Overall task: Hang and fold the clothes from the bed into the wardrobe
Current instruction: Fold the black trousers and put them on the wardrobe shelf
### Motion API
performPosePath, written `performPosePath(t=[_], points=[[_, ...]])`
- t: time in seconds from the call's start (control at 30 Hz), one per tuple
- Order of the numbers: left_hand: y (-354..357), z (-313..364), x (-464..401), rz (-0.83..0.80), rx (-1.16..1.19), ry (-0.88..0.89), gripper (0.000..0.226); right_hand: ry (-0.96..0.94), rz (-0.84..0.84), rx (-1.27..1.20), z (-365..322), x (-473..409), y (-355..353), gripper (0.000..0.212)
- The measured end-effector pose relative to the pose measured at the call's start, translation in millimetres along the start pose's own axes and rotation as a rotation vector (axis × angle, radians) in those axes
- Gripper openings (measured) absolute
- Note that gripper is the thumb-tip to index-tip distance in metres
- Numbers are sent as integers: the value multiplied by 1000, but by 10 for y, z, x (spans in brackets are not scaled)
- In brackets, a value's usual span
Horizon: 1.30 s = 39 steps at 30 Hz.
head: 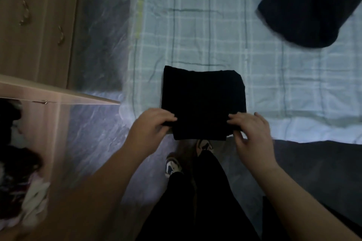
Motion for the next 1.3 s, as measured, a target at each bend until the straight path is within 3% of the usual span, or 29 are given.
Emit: performPosePath(t=[0.17,0.3,0.43,0.53,0.67,0.8,1.13,1.23,1.3], points=[[488,-320,318,-83,-90,7,30,63,-135,116,63,374,288,28],[543,-286,442,-97,-197,9,51,108,-256,186,6,500,416,36],[346,-16,292,143,-105,-13,48,168,-52,38,-99,221,318,39],[418,255,-165,154,-168,-18,57,151,2,18,-144,-239,406,49],[688,170,-783,32,-487,-78,62,142,-234,257,-6,-629,795,60],[901,-288,-913,-39,-538,-146,63,131,-353,331,243,-661,1052,60],[1103,-433,-994,-33,-479,-219,63,138,-355,256,441,-700,1253,61],[986,-332,-993,-42,-419,-191,61,153,-305,37,402,-737,1053,57],[812,-243,-926,73,-221,-209,59,234,-135,-174,429,-715,788,54]])
Point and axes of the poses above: each hand's wrist, its own x-axis away from the middle knuckle, its own y-axis out of the palm, z = x × y, the point moved 4 cm from there along -x, towards the middle knuckle, and after that the axes turned 5 degrees about -y, right-handed, at the moved point
